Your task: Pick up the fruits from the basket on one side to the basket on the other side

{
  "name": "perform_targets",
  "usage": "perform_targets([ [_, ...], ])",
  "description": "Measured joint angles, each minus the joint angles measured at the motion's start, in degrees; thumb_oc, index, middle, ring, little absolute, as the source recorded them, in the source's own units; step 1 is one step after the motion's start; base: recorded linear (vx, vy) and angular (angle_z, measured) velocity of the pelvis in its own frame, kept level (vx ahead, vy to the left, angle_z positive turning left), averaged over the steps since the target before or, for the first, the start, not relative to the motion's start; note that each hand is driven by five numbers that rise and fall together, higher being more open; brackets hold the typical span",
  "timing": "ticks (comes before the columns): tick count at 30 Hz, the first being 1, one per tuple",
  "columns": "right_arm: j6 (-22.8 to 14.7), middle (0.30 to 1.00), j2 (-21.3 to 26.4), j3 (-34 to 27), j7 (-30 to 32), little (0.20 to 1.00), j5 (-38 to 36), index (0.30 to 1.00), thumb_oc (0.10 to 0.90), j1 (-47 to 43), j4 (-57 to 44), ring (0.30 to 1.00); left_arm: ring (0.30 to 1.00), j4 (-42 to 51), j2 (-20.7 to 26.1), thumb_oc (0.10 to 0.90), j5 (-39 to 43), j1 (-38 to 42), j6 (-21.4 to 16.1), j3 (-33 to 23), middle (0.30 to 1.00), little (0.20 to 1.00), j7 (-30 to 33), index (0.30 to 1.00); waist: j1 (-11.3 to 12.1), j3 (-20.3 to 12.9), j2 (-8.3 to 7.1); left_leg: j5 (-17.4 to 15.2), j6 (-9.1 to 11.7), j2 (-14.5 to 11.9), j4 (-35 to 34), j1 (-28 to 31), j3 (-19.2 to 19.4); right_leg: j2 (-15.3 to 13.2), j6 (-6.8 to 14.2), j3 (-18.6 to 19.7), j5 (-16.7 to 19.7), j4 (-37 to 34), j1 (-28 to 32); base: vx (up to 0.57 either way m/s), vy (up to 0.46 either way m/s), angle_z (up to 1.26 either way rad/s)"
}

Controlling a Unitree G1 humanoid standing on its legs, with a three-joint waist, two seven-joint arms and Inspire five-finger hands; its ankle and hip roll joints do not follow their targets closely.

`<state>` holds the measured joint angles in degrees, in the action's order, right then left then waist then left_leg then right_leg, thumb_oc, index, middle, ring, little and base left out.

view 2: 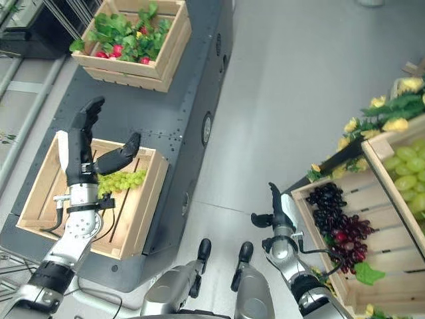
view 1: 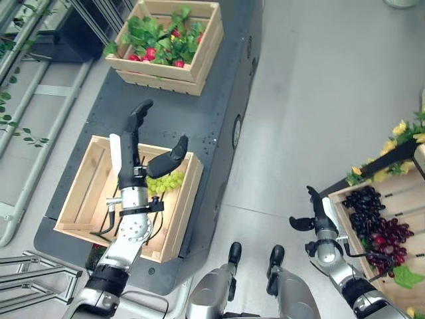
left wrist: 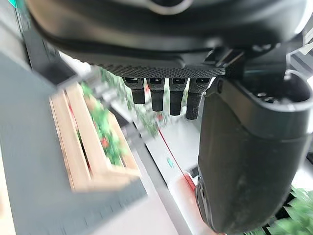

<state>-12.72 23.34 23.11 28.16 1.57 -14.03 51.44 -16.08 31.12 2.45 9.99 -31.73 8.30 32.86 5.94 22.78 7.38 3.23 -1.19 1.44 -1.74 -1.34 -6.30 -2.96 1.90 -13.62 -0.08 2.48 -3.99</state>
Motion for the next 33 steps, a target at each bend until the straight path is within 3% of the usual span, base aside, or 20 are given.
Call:
perform_targets([
  [4,-0.2,0.900,-1.7,-0.3,-0.5,0.900,-2.3,0.900,0.800,-0.3,4.3,0.900,0.900,-1.1,1.5,0.800,-4.9,-0.9,0.1,-0.2,0.900,0.900,5.0,0.900,0.6,-3.1,-0.98,0.8,0.2,0.1,-1.7,0.3,-1.2,0.7,0.3,0.0,2.8,-7.1,3.4,0.02,-0.012,0.24],
  [5,-0.2,0.900,-2.0,-0.3,-0.8,0.900,-2.3,0.900,0.800,-0.4,5.2,0.900,0.900,-2.2,2.1,0.800,-8.0,-0.6,0.1,-0.1,0.900,0.900,7.4,0.900,1.5,-3.6,-1.34,0.8,0.2,0.1,-2.1,0.8,-1.1,0.7,0.3,0.2,3.1,-7.6,3.8,0.03,-0.018,0.01],
  [10,-0.2,0.900,-4.6,-0.2,-1.5,0.900,-4.3,0.900,0.800,1.3,5.0,0.900,0.900,-6.9,3.9,0.800,-21.2,-1.0,-0.2,1.5,0.900,0.900,17.3,0.900,1.6,-6.1,-2.94,1.0,0.1,0.0,-2.8,1.1,-1.0,0.7,0.3,0.2,3.0,-7.6,3.9,0.06,-0.022,-0.01],
  [13,-1.3,0.900,-7.0,-0.2,-3.0,0.900,-4.9,0.900,0.800,4.3,4.9,0.900,0.900,-7.1,2.7,0.800,-30.4,-3.1,-3.6,5.4,0.900,0.900,24.2,0.900,1.6,-7.6,-4.37,1.0,0.1,0.2,-3.3,2.8,-0.7,0.6,0.6,0.4,2.9,-7.7,5.2,0.10,0.005,-0.04],
  [16,-2.7,0.900,-9.5,-0.4,-6.1,0.900,-9.9,0.900,0.800,6.9,4.7,0.900,0.900,-7.7,-1.4,0.800,-30.9,-5.2,-7.7,10.3,0.900,0.900,22.5,0.900,1.5,-9.6,-5.24,0.9,0.0,0.3,-3.4,3.1,-0.5,0.4,0.7,0.5,2.9,-7.7,5.5,0.06,0.006,-0.03],
  [18,-2.8,0.900,-11.1,-0.4,-8.7,0.900,-13.4,0.900,0.800,7.9,4.7,0.900,0.900,-7.7,-4.1,0.800,-26.2,-6.7,-9.5,13.2,0.900,0.900,16.8,0.900,1.4,-10.6,-5.60,0.7,0.2,0.3,-3.4,3.2,-0.2,0.4,0.7,0.6,2.9,-7.7,5.6,0.04,0.026,-0.06],
  [19,-2.8,0.900,-12.0,-0.6,-11.0,0.900,-16.3,0.900,0.800,8.6,4.7,0.900,0.900,-7.9,-7.4,0.800,-15.6,-8.1,-11.0,15.1,0.900,0.900,7.6,0.900,1.3,-11.3,-5.72,0.7,0.1,0.3,-3.4,3.3,0.0,0.4,0.8,0.8,2.9,-7.6,5.6,0.04,0.017,-0.07],
  [20,-2.5,0.900,-13.1,-1.3,-13.3,0.900,-20.5,0.900,0.800,9.3,4.8,0.900,0.900,-9.4,-12.1,0.800,2.2,-9.9,-11.0,15.4,0.900,0.900,-4.6,0.900,1.2,-12.2,-5.71,0.6,0.0,0.3,-3.4,3.5,0.2,0.4,0.8,0.9,3.0,-7.6,5.8,0.03,0.002,-0.08],
  [21,-2.5,0.900,-13.7,-1.8,-14.4,0.900,-22.2,0.900,0.800,9.8,5.2,0.900,0.900,-10.7,-15.2,0.800,12.1,-10.6,-10.2,14.9,0.900,0.900,-11.9,0.900,1.1,-12.8,-5.70,0.5,-0.1,0.3,-3.4,3.6,0.3,0.4,0.9,0.9,3.0,-7.6,5.8,0.02,-0.017,-0.06],
  [22,-2.3,0.900,-14.9,-2.5,-16.3,0.900,-24.9,0.900,0.800,10.4,6.4,0.900,0.900,-16.1,-21.2,0.800,31.7,-11.3,-5.8,13.6,0.900,0.900,-25.0,0.900,1.1,-13.6,-5.93,0.5,-0.1,0.3,-3.4,3.9,0.3,0.4,0.8,0.9,3.0,-7.6,6.1,0.01,-0.025,-0.04],
  [23,-1.8,0.900,-15.9,-2.8,-16.5,0.900,-25.2,0.900,0.800,10.4,7.6,0.900,0.900,-21.2,-24.0,0.800,39.0,-11.3,-4.2,12.3,0.900,0.900,-30.5,0.900,0.9,-14.0,-6.45,0.5,-0.1,0.1,-3.4,3.9,0.4,0.5,0.8,1.0,2.9,-7.6,6.2,0.00,0.000,0.00],
  [24,-1.3,0.900,-16.3,-2.8,-16.5,0.900,-25.2,0.900,0.800,10.3,8.0,0.900,0.900,-23.2,-24.1,0.800,40.9,-11.7,-3.7,12.7,0.900,0.900,-32.1,0.900,0.8,-14.1,-6.75,0.5,-0.1,0.0,-3.4,3.9,0.4,0.6,0.7,1.0,2.9,-7.6,6.2,0.00,0.000,0.00],
  [25,-1.1,0.900,-16.3,-2.7,-16.5,0.900,-25.4,0.900,0.800,10.3,8.5,0.900,0.900,-24.9,-23.2,0.800,40.1,-12.2,-3.2,15.1,0.900,0.900,-32.7,0.900,0.3,-14.2,-7.14,0.5,-0.1,-0.1,-3.4,3.9,0.5,0.7,0.6,1.0,2.9,-7.6,6.2,0.00,0.016,0.17],
  [26,-0.1,0.900,-16.1,-2.6,-16.5,0.900,-26.9,0.900,0.800,9.6,9.9,0.900,0.900,-26.4,-19.6,0.800,34.2,-12.9,-3.1,21.1,0.900,0.900,-32.1,0.900,-0.1,-14.2,-7.62,0.9,-0.3,-0.2,-3.4,3.6,0.6,0.7,0.6,0.7,2.8,-7.6,6.1,0.02,0.051,0.18],
  [27,0.5,0.900,-15.5,-2.8,-16.5,0.900,-27.3,0.900,0.800,8.3,12.1,0.900,0.900,-27.0,-16.5,0.800,23.1,-12.8,-3.7,25.3,0.900,0.900,-28.8,0.900,-0.3,-14.3,-7.72,1.0,-0.2,-0.3,-3.4,3.5,1.3,0.7,0.6,0.8,2.9,-7.6,5.9,0.04,0.067,0.10],
  [30,1.2,0.900,-14.7,-3.2,-16.5,0.900,-27.3,0.900,0.800,6.9,14.3,0.900,0.900,-27.6,-14.3,0.800,5.7,-11.8,-4.3,26.7,0.900,0.900,-20.9,0.900,-1.2,-14.3,-7.68,0.9,-0.5,-0.3,-3.4,4.0,2.4,0.6,0.8,1.9,3.1,-7.6,6.0,0.04,0.052,-0.19],
  [32,1.5,0.900,-14.7,-3.7,-16.5,0.900,-27.3,0.900,0.800,7.2,15.3,0.900,0.900,-29.1,-13.7,0.800,-10.3,-9.4,-5.4,25.8,0.900,0.900,-8.5,0.900,-1.8,-14.4,-7.75,0.6,-0.8,-0.3,-3.4,4.6,3.5,0.6,0.8,2.6,3.1,-7.6,6.3,0.04,0.045,-0.23],
  [33,1.7,0.900,-14.7,-3.7,-16.5,0.900,-27.3,0.900,0.800,7.3,15.5,0.900,0.900,-29.1,-13.3,0.800,-13.9,-8.5,-5.5,25.9,0.900,0.900,-5.4,0.900,-1.9,-14.4,-7.74,0.6,-0.8,-0.3,-3.4,4.7,3.5,0.6,0.8,2.7,3.1,-7.6,6.4,0.04,0.033,-0.10],
])
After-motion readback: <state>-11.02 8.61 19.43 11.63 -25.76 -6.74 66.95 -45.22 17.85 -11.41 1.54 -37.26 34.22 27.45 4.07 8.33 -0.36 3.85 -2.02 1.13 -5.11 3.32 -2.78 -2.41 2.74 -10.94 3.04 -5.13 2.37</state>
